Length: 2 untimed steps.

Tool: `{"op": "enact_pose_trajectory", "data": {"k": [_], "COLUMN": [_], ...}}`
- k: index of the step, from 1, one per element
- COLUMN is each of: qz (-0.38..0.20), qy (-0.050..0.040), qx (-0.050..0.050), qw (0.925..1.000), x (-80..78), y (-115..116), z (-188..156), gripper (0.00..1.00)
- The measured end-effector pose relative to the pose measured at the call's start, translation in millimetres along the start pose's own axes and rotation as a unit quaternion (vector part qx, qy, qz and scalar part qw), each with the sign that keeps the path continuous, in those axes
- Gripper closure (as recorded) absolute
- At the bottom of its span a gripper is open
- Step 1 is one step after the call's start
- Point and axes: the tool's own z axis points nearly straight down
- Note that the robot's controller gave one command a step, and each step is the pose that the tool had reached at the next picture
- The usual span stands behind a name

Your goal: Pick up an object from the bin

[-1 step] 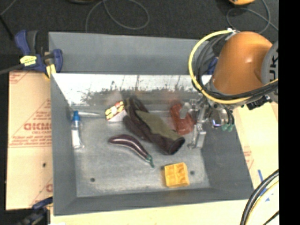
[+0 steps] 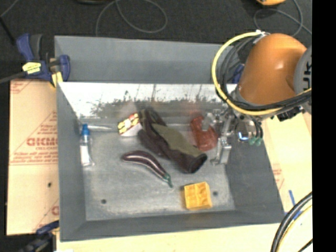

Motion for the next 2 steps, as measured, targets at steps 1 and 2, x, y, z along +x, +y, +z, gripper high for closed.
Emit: {"op": "enact_pose_trajectory", "data": {"k": [1,2], "qz": [-0.016,0.021], "qy": [-0.0045,-0.0023], "qx": [0.001,0.0], "qw": [0.9999,0.9998], "x": [5.3,4.9], "y": [1.6,7.2], "z": [33.7,88.3], "gripper": [0.0,0.0]}}
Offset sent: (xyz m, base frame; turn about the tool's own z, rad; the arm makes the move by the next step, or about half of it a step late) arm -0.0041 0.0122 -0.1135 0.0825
